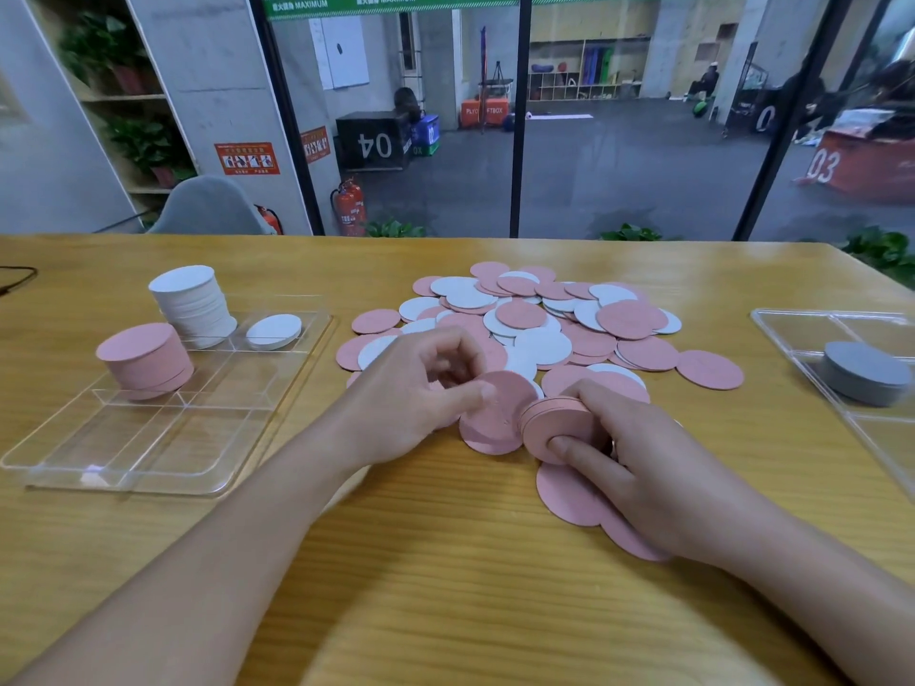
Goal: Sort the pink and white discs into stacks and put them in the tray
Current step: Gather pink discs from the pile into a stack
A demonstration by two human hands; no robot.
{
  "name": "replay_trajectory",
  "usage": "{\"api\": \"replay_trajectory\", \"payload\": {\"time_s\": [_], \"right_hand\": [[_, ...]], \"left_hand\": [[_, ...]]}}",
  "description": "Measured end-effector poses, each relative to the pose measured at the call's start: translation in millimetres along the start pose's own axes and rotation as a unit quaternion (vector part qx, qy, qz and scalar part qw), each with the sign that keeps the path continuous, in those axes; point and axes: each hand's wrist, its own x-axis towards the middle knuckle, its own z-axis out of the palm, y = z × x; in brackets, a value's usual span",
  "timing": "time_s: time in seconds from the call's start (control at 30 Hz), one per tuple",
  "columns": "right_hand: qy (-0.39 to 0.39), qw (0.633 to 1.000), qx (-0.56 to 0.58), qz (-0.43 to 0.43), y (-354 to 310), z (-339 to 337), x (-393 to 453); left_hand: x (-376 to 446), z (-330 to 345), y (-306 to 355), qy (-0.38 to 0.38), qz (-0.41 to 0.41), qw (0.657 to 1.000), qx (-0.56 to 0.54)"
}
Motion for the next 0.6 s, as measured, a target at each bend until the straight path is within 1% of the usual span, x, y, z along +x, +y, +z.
{"api": "replay_trajectory", "payload": {"time_s": [0.13, 0.2, 0.3, 0.37, 0.43, 0.53, 0.6], "right_hand": [[0.028, 0.999, 0.022, 0.009, 0.0, -0.3, 0.8], [0.027, 0.999, 0.025, 0.007, -2.1, -0.6, 0.1], [0.001, 1.0, -0.031, 0.0, -4.3, 1.8, -1.0], [-0.008, 0.999, -0.053, -0.009, -6.4, 2.0, -0.6], [-0.009, 0.998, -0.057, -0.008, -8.4, 1.1, -0.2], [-0.012, 0.998, -0.066, -0.014, -9.9, 1.0, -0.4], [0.0, 0.998, -0.058, -0.029, -11.0, 0.5, -0.2]], "left_hand": [[-1.7, 11.1, 4.7, -0.043, 0.021, 0.998, -0.028], [-2.8, 15.0, 4.8, -0.061, 0.014, 0.997, -0.04], [-5.4, 23.0, 7.3, -0.105, 0.001, 0.993, -0.054], [-7.2, 26.0, 9.3, -0.119, 0.011, 0.992, -0.043], [-8.7, 26.9, 10.3, -0.116, 0.018, 0.992, -0.039], [-8.2, 29.5, 7.1, -0.084, 0.018, 0.996, -0.017], [-7.3, 30.8, 4.9, -0.065, 0.026, 0.998, -0.011]]}}
